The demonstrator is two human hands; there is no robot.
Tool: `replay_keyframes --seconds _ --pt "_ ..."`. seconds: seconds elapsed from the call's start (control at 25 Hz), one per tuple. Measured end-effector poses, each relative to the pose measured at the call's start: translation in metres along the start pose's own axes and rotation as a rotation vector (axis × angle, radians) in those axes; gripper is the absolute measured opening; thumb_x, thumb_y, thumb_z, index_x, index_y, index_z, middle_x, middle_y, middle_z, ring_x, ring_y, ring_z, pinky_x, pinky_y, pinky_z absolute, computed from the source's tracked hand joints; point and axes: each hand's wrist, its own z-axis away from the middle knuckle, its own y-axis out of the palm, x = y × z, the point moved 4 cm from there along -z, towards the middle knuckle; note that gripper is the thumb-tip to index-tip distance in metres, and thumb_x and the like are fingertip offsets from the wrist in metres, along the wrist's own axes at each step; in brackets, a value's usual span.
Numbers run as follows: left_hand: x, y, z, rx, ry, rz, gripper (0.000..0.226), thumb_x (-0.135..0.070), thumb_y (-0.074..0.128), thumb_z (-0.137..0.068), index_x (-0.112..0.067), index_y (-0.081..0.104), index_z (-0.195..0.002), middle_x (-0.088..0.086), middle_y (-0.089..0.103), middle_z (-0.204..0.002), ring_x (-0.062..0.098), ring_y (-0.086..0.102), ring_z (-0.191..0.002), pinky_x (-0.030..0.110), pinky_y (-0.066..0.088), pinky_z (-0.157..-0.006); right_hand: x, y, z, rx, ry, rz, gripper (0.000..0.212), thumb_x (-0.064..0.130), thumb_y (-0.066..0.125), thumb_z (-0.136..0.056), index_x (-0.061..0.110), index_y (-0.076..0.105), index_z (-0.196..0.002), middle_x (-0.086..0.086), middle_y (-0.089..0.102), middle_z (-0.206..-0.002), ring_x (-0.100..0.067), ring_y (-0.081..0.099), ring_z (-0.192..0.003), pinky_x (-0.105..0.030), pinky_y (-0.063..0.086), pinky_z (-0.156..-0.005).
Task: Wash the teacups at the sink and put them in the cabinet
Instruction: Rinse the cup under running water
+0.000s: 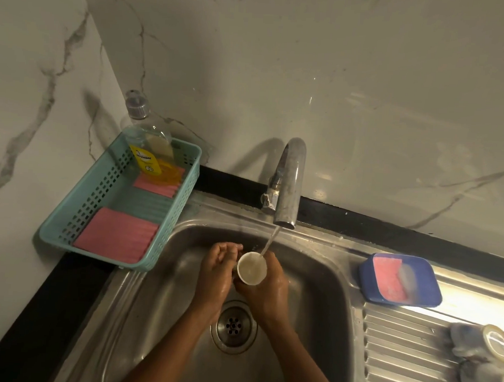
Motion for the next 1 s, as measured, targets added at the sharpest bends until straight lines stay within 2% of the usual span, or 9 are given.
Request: replay_keyframes --seconds 0.08,0.16,0.28,0.36,0.44,0.56,0.68,0.8,1.0 --pt "0.002 -0.009 0.002 -0.004 0.034 -0.044 0.02 -0.027 0.051 -0.105 -0.022 0.066 -0.117 -0.011 0.071 -0.111 -0.008 0.066 -0.098 0.017 0.048 -0.085 -0.016 0.015 0.002 0.059 0.096 0.058 0.061 0.019 0.088 -0.067 0.037 0.054 -0.114 0.016 0.06 -0.108 -0.01 0.061 -0.101 -0.019 0.048 -0.079" --pt "0.008 -0.018 0.005 -0.017 0.021 -0.063 0.022 -0.03 0.051 -0.105 -0.026 0.066 -0.12 -0.016 0.068 -0.115 -0.017 0.061 -0.1 0.015 0.044 -0.088 -0.024 0.029 0.006 0.084 0.131 0.095 0.062 0.021 0.087 -0.071 0.032 0.055 -0.123 0.014 0.06 -0.115 -0.01 0.06 -0.107 -0.02 0.048 -0.083" --pt "0.02 -0.027 0.011 -0.045 -0.019 -0.073 0.021 -0.031 0.052 -0.104 -0.026 0.07 -0.114 -0.017 0.07 -0.107 -0.016 0.061 -0.094 0.025 0.047 -0.092 -0.027 0.032 0.001 -0.023 0.181 0.057 0.062 0.019 0.086 -0.072 0.032 0.056 -0.125 0.011 0.062 -0.117 -0.01 0.06 -0.107 -0.028 0.053 -0.086" --pt "0.026 -0.029 0.012 -0.066 -0.039 -0.059 0.02 -0.028 0.052 -0.105 -0.022 0.071 -0.107 -0.016 0.07 -0.101 -0.012 0.063 -0.088 0.029 0.048 -0.091 -0.029 0.037 -0.002 0.053 0.199 0.121 0.063 0.02 0.086 -0.073 0.028 0.055 -0.127 0.005 0.061 -0.121 -0.015 0.06 -0.11 -0.03 0.053 -0.087" --pt "0.03 -0.029 0.012 -0.065 -0.045 -0.047 0.02 -0.028 0.052 -0.105 -0.019 0.069 -0.101 -0.014 0.066 -0.097 -0.004 0.06 -0.084 0.031 0.047 -0.087 -0.032 0.034 -0.005 0.027 0.238 0.121 0.063 0.018 0.086 -0.074 0.029 0.054 -0.127 0.005 0.061 -0.121 -0.016 0.059 -0.111 -0.033 0.054 -0.088" --pt "0.031 -0.029 0.009 -0.082 -0.034 -0.039 0.021 -0.026 0.052 -0.105 -0.019 0.07 -0.097 -0.013 0.069 -0.09 -0.001 0.062 -0.087 0.03 0.048 -0.086 -0.031 0.038 -0.01 0.076 0.241 0.191 0.06 0.019 0.085 -0.075 0.028 0.054 -0.127 0.005 0.06 -0.122 -0.015 0.058 -0.113 -0.031 0.053 -0.09" --pt "0.033 -0.028 0.008 -0.09 -0.035 -0.044 0.019 -0.025 0.053 -0.105 -0.024 0.07 -0.097 -0.014 0.07 -0.095 -0.01 0.063 -0.087 0.027 0.048 -0.087 -0.033 0.036 -0.014 0.043 0.314 0.167 0.061 0.018 0.086 -0.074 0.027 0.055 -0.125 0.003 0.062 -0.121 -0.017 0.06 -0.113 -0.034 0.055 -0.091" --pt "0.036 -0.027 0.006 -0.095 -0.039 -0.053 0.018 -0.023 0.052 -0.105 -0.025 0.069 -0.099 -0.012 0.07 -0.101 -0.016 0.062 -0.085 0.03 0.047 -0.092 -0.037 0.035 -0.011 0.074 0.365 0.172 0.056 0.019 0.086 -0.073 0.027 0.056 -0.12 0.003 0.063 -0.116 -0.016 0.063 -0.105 -0.022 0.052 -0.076" --pt "0.047 -0.026 0.005 -0.086 -0.056 -0.079 0.017 -0.024 0.051 -0.106 -0.024 0.068 -0.105 -0.011 0.069 -0.107 -0.006 0.062 -0.098 0.034 0.047 -0.098 -0.032 0.032 -0.011 0.071 0.372 0.246 0.061 0.023 0.087 -0.073 0.024 0.057 -0.126 0.002 0.065 -0.118 -0.016 0.063 -0.106 -0.03 0.056 -0.086"
